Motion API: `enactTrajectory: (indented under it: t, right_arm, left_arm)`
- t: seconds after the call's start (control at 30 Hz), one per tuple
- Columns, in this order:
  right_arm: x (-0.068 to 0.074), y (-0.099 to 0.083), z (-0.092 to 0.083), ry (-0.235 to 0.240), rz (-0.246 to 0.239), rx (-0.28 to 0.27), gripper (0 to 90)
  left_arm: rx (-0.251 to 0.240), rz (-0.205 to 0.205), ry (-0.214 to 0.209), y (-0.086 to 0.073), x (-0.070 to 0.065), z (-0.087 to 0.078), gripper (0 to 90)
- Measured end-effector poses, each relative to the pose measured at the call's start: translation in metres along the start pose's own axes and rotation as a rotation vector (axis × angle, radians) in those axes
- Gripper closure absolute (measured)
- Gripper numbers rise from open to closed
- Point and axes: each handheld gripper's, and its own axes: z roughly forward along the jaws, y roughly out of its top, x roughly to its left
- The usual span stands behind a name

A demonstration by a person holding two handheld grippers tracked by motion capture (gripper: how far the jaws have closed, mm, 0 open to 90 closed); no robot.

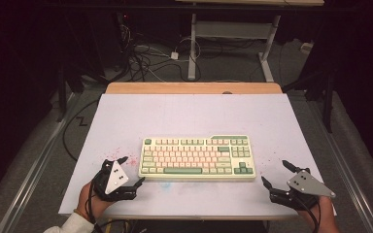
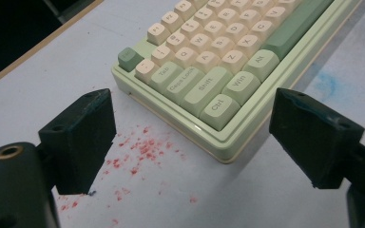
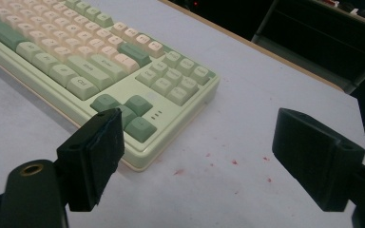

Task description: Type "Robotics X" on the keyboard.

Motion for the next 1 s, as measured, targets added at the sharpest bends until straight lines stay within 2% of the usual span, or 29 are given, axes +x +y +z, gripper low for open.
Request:
enactTrajectory:
  t: [0.17,0.47,0.87,1.0]
  right_arm:
    - [-0.0005,0.0015,-0.0002,-0.006,0.014,-0.009,18.5]
    - [0.0031,0.0033,0.0011,-0.004,-0.006,0.001,18.7]
    - [-0.0009,0.0075,0.0014,0.030,-0.009,-0.022,23.8]
    - [-0.0021,0.0079,0.0018,0.032,-0.016,-0.032,29.7]
  left_arm:
    - [-0.005,-0.002,-0.003,-0.0002,-0.0017,-0.0006,15.0]
    - [-0.014,-0.009,0.003,-0.0018,-0.0010,-0.0044,15.0]
    - [0.000,-0.005,-0.001,-0.0011,-0.0010,-0.0017,15.0]
    - [0.002,-0.003,-0.003,-0.0014,-0.0013,-0.0016,15.0]
